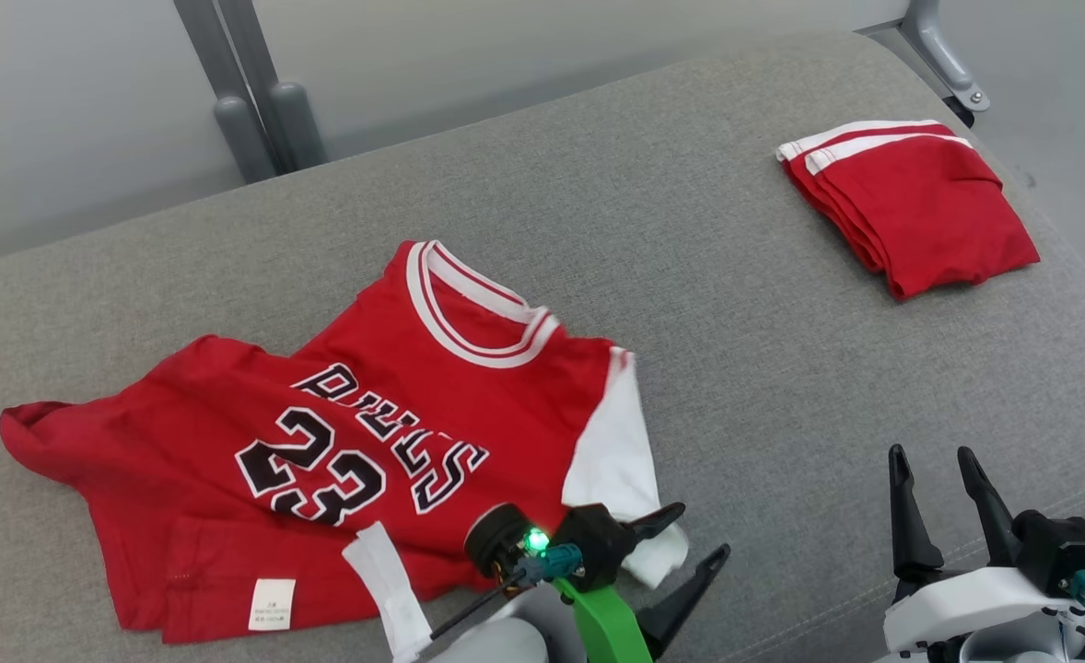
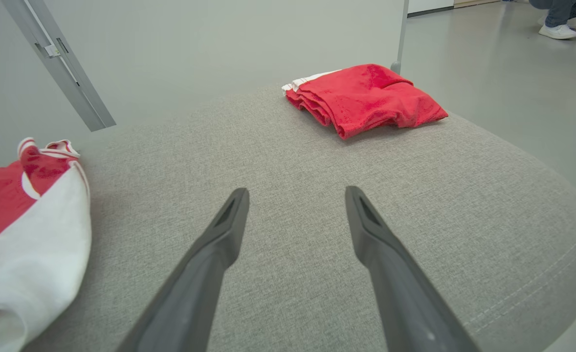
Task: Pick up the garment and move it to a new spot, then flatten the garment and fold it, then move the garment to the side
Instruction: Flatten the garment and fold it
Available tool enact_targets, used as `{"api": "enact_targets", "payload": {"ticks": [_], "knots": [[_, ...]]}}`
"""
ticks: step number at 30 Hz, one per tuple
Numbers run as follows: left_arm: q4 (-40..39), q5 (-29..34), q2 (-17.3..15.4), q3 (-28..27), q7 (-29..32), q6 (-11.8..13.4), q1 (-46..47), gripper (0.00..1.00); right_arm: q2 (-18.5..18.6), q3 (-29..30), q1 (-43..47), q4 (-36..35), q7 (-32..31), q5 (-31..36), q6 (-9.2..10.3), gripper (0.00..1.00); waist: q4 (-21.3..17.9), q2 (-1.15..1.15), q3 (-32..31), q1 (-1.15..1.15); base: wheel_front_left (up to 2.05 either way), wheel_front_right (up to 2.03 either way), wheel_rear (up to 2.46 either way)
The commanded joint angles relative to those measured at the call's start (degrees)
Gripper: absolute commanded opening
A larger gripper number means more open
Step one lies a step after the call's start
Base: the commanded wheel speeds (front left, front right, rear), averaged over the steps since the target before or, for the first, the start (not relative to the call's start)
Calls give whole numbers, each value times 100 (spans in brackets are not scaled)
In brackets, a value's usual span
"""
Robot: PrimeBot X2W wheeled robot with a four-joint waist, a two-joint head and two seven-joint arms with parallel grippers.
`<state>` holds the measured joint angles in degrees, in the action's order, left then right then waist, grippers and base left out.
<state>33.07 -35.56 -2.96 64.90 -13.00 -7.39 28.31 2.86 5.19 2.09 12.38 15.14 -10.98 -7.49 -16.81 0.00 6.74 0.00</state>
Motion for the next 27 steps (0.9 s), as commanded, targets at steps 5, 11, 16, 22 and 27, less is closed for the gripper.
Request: {"api": "enact_targets", "payload": {"ticks": [5, 11, 16, 22, 27], "knots": [[-251, -722, -294, -80, -14, -8, -176, 100, 8, 159, 75, -58, -1, 9, 0, 100, 160, 0, 10, 0, 0, 0, 0], [-833, -1280, -1474, -1077, -17, 884, -604, 100, 8, 282, 185, -113, -1, 121, 0, 100, 577, 0, -154, 0, 0, 0, 0], [-1217, -1880, -2435, -1738, 346, 1410, -1093, 100, 8, 232, 218, -104, -1, 172, 0, 100, 886, 0, -192, 0, 0, 0, 0], [-1453, -2336, -2851, -1984, 749, 1578, -1396, 100, 10, 157, 94, -81, -1, 229, 0, 100, 1015, 0, -212, 0, 0, 0, 0], [-1535, -2447, -2948, -2049, 888, 1714, -1512, 100, 9, 132, 127, -90, -1, 279, 0, 100, 1020, 0, -205, 0, 0, 0, 0]]}}
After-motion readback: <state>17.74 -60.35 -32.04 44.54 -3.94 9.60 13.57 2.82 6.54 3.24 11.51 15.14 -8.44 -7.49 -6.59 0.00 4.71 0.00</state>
